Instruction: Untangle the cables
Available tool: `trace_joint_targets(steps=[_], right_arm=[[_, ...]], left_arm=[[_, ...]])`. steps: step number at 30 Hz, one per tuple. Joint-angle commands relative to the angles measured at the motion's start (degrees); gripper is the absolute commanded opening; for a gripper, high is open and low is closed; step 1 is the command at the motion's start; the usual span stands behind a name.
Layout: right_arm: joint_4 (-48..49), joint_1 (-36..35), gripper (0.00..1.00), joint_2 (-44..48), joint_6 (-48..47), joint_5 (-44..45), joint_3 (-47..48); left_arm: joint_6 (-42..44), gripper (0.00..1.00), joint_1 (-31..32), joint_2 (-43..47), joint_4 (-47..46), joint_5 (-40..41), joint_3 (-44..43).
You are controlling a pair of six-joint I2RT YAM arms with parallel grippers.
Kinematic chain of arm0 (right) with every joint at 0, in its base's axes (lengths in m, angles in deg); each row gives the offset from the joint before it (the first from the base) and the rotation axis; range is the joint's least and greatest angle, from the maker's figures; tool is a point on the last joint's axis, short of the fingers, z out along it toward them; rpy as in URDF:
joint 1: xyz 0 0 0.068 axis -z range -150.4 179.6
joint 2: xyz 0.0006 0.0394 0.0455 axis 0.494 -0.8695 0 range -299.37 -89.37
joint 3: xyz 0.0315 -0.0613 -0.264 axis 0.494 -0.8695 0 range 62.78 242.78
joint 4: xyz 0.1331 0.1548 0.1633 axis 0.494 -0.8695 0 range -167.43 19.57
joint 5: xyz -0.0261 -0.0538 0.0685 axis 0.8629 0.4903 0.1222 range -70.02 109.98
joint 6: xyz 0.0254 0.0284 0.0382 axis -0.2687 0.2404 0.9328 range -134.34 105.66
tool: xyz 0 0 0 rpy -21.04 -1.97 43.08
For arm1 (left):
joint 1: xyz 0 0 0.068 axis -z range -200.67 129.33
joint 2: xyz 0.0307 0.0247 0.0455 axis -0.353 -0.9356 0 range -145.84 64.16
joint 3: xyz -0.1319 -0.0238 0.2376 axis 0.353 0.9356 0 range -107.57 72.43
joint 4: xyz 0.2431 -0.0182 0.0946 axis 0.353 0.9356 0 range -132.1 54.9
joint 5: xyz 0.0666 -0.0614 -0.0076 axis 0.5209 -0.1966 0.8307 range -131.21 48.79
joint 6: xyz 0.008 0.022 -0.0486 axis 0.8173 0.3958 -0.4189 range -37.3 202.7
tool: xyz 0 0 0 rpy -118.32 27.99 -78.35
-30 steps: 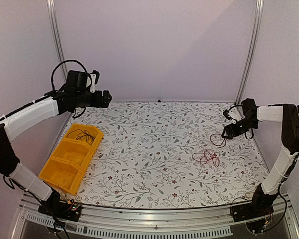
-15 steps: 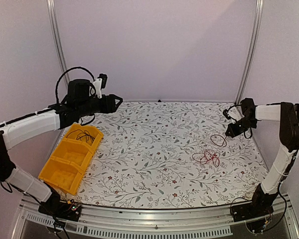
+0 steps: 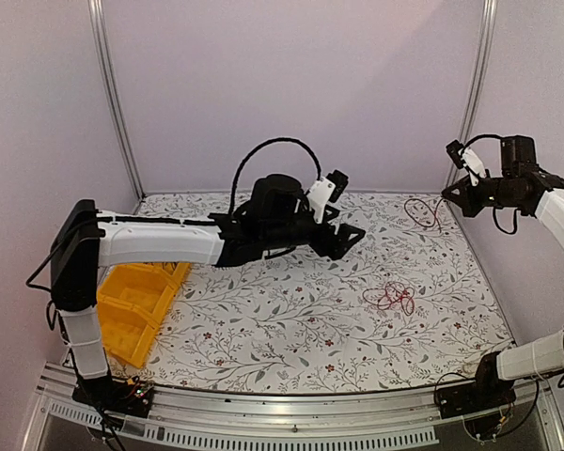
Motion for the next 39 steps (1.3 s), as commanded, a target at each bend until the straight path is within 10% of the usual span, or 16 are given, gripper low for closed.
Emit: trace_joint_targets(steps=[1,8,14,24,31,37,39], right_arm=[[-5.9,-4.91,0.0,0.82,-0.76,-7.34,0.92],[-9.0,-11.61,0.0,-0.19,0.2,-11.55,4.36],[-10.9,-13.4,0.0,-1.2,1.66,-17.23,6.93],[-11.81,-13.44,0.0,-2.53,1.54,-17.09,10.98],[-11.02,-13.4,0.0,-4.36,2.07,-15.36,12.38],[-10.84,-13.46,0.0,-5.15,2.11,-16.52,11.0],[-10.97,-13.43,0.0,-5.5,2.07,-16.97,10.98]], left_arm=[[2.7,0.9,4.58,-6.03,-8.51,-0.12,-8.47],[18.56,0.93,11.22,-13.03,-9.31,10.45,-15.79],[21.48,0.84,11.59,-15.88,-1.09,2.16,-16.84],[18.17,0.13,10.91,-12.84,-5.15,3.84,-5.67],[14.78,0.0,10.05,-7.21,-11.9,4.27,4.49],[12.39,0.03,9.73,-3.35,-15.77,12.18,9.59],[12.57,0.29,9.76,-2.26,-17.3,14.51,11.1]])
